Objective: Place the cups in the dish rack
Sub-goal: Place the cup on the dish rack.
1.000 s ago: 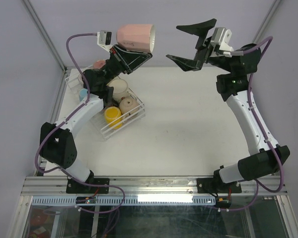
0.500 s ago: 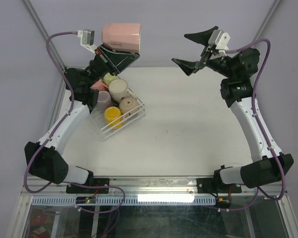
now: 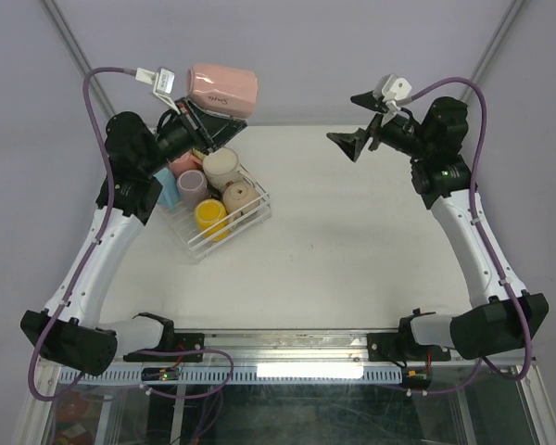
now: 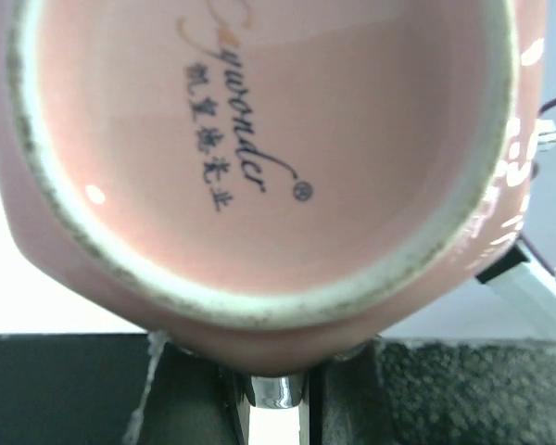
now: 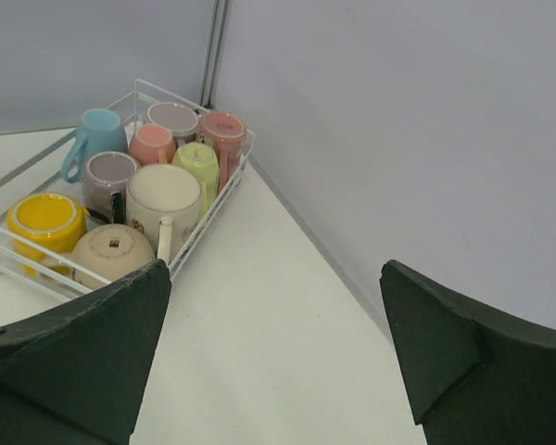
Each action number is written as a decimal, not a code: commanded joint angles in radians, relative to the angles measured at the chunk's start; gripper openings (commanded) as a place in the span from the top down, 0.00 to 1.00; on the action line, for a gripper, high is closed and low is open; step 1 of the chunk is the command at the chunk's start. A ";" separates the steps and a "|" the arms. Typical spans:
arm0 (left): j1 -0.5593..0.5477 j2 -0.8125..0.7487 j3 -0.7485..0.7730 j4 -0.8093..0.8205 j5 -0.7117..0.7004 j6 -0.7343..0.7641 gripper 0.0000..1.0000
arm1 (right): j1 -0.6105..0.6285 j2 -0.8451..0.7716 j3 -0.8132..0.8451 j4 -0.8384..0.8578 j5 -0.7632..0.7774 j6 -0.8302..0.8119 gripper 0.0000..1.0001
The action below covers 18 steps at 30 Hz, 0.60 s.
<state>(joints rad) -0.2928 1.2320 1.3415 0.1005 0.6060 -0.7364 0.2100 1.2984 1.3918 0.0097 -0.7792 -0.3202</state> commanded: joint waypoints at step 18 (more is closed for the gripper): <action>0.009 -0.167 0.189 -0.945 -0.880 0.209 1.00 | -0.005 0.002 -0.103 -0.119 0.021 -0.064 0.02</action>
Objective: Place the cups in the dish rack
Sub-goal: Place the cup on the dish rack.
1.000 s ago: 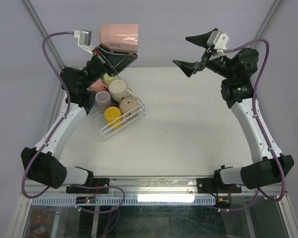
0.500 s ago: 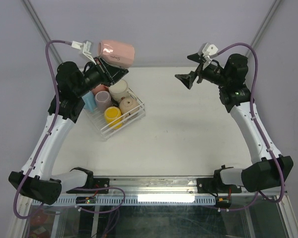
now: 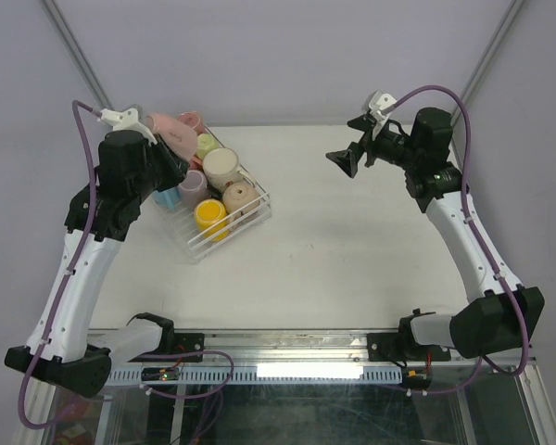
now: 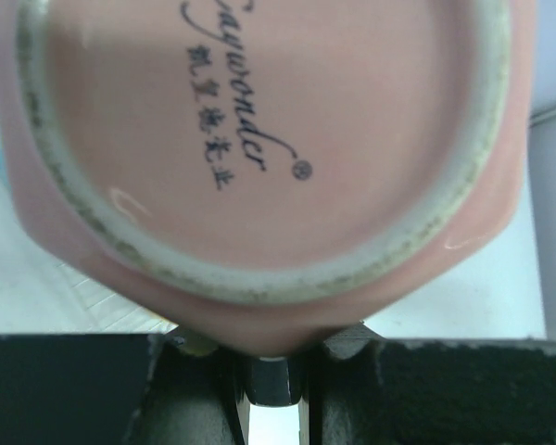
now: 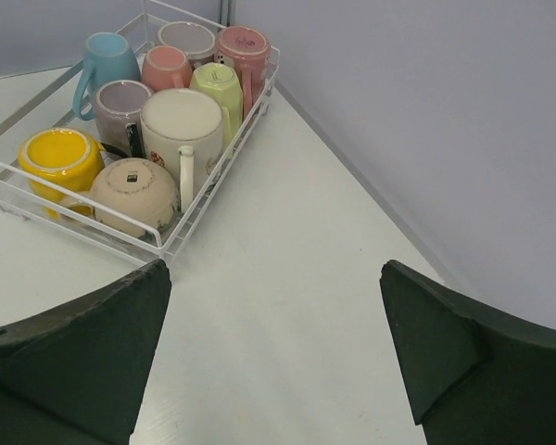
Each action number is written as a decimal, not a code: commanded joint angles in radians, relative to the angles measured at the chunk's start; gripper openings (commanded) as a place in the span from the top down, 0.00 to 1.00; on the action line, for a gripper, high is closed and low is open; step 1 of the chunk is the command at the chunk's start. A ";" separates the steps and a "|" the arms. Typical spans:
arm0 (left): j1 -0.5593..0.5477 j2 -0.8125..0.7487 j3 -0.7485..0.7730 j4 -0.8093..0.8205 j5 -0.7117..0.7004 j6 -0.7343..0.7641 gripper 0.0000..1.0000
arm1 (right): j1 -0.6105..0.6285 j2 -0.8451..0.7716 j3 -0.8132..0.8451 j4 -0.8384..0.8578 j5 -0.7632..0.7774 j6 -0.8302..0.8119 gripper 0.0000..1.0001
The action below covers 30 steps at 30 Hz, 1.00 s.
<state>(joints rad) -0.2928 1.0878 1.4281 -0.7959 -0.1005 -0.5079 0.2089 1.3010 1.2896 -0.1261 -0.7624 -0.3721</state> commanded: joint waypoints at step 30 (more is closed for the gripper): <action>0.009 0.158 -0.169 -0.126 -0.259 -0.162 1.00 | -0.004 0.024 -0.021 0.001 0.015 -0.047 0.02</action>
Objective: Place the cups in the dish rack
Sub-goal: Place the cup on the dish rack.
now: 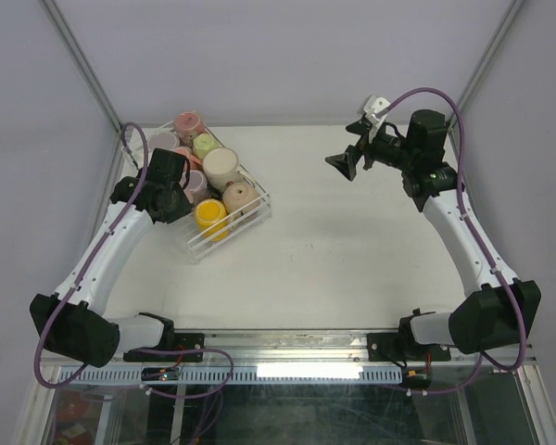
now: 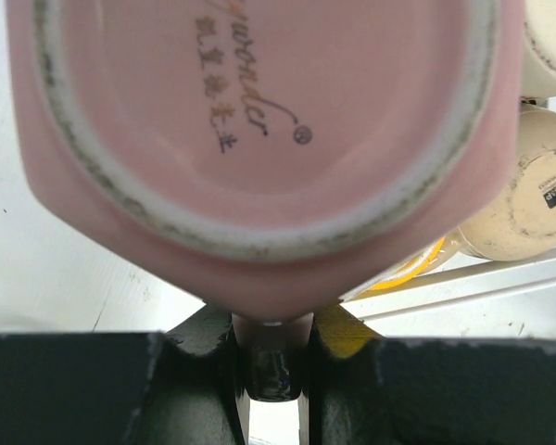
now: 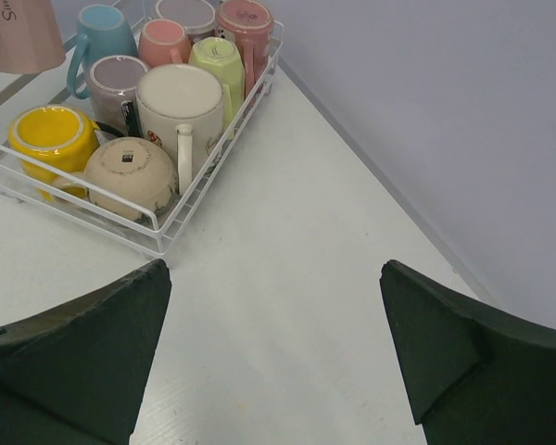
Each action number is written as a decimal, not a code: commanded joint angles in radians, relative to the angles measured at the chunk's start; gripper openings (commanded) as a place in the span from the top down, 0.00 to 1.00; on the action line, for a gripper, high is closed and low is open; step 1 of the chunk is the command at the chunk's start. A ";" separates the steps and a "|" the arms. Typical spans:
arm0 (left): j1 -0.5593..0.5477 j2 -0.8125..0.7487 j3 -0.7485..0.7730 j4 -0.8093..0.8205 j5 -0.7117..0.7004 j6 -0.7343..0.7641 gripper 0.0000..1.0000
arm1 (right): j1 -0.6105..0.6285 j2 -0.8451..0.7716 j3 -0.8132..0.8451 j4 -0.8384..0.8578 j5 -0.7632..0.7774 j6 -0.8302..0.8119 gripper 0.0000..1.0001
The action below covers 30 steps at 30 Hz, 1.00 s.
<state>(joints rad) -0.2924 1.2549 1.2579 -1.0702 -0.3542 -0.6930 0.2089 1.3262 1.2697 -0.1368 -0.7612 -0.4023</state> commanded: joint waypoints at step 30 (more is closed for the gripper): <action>0.010 0.055 -0.181 0.298 -0.034 0.058 1.00 | -0.004 0.004 -0.007 0.014 0.014 -0.010 0.02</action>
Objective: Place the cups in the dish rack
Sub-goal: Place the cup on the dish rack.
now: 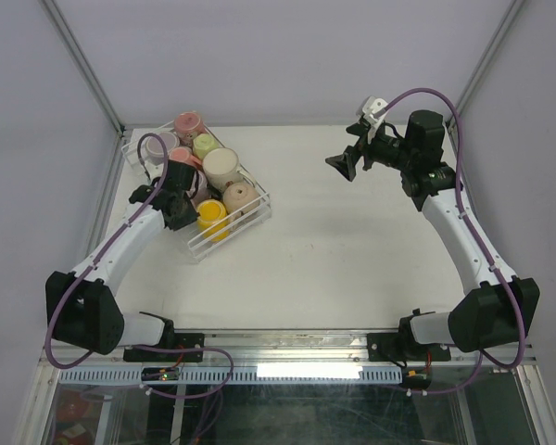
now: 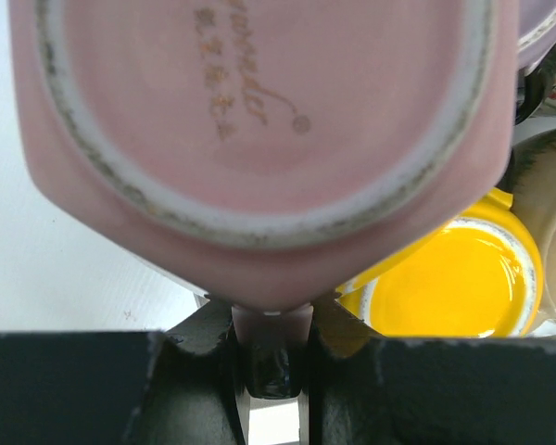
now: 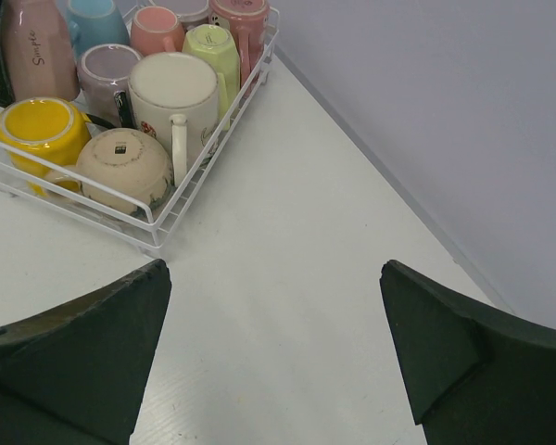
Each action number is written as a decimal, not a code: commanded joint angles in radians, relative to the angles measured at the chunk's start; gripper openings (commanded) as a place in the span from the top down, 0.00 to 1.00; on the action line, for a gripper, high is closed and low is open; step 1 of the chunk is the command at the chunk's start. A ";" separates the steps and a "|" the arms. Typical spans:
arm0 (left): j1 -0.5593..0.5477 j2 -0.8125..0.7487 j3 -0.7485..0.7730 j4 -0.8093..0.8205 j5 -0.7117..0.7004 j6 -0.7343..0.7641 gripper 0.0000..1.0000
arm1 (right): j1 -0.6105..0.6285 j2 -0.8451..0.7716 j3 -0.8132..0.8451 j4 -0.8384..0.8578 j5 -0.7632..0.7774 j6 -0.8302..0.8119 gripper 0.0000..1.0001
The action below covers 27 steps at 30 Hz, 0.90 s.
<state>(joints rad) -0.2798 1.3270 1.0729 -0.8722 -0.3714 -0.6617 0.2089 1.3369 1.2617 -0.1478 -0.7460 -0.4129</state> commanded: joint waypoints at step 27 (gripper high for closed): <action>-0.002 -0.009 -0.118 0.230 -0.015 0.052 0.78 | -0.004 -0.005 -0.003 0.027 -0.003 0.005 0.02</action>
<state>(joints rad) -0.2798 1.3460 0.9501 -0.7387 -0.3752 -0.6201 0.2089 1.3369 1.2617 -0.1482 -0.7464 -0.4126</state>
